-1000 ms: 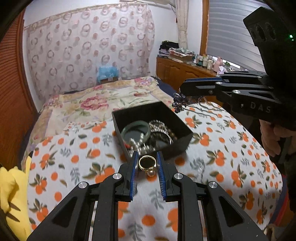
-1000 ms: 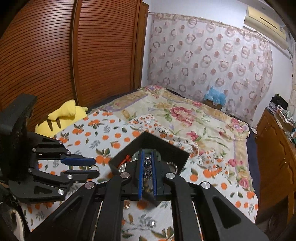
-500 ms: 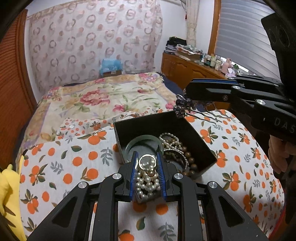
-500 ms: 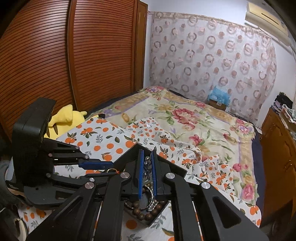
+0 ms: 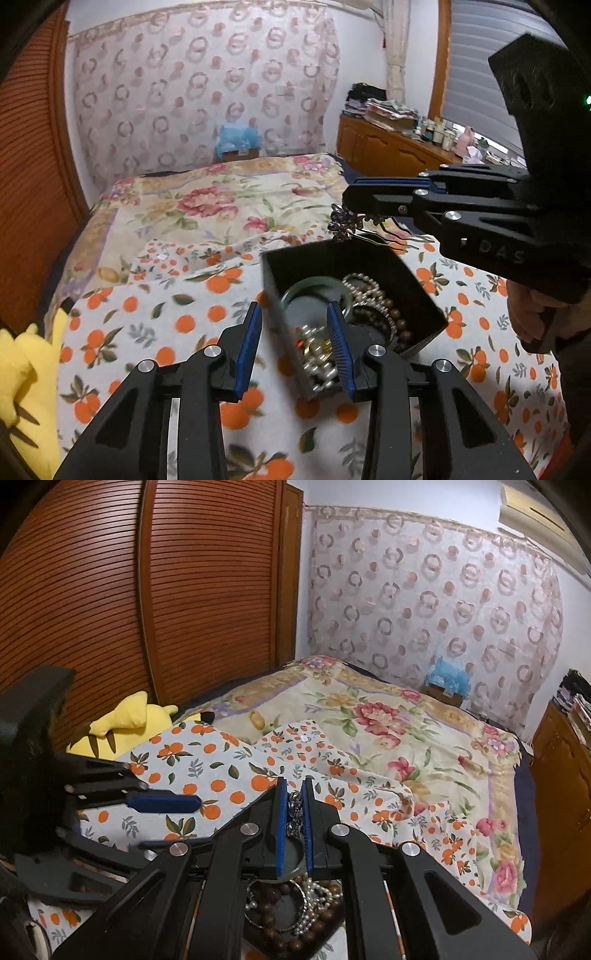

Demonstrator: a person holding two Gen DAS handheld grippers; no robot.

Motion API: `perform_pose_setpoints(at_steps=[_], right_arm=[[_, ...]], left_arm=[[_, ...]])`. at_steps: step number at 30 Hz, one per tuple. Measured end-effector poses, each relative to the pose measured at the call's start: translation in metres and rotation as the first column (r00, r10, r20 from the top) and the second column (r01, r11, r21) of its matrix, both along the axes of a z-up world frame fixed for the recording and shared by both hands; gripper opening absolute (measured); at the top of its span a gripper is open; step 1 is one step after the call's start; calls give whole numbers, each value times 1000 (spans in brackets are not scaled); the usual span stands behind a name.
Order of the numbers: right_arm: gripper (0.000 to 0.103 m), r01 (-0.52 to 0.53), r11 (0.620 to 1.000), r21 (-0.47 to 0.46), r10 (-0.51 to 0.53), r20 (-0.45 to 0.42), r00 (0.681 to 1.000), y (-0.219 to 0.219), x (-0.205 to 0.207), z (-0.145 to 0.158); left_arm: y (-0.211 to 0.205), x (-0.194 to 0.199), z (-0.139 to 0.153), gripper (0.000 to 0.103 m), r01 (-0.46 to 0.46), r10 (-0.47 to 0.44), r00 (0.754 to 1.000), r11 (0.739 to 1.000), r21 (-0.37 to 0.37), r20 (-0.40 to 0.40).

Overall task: Organize jewelry
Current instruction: 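Drop the gold ring into the box and open the left tool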

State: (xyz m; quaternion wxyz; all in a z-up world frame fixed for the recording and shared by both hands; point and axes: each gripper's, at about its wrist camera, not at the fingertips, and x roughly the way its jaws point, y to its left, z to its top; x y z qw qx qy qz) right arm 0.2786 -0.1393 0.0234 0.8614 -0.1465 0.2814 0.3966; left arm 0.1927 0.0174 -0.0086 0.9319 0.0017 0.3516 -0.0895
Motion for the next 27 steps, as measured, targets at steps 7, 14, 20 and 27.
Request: perform_pose_setpoints(at_steps=[7, 14, 20, 27], right_arm=[[9, -28, 998, -51, 28, 14, 999, 17, -1, -23], [10, -27, 995, -97, 31, 36, 999, 27, -5, -40], [11, -20, 998, -67, 21, 10, 1000, 21, -13, -37], [13, 25, 1000, -6, -25, -23, 999, -15, -40, -27]], left_arm=[[20, -15, -6, 36, -30, 30, 999, 1000, -8, -17], [23, -23, -10, 36, -31, 30, 999, 999, -20, -26], [19, -33, -12, 43, -15, 14, 1000, 1000, -24, -27], [14, -46, -17, 46, 7, -9, 999, 999, -37, -36]])
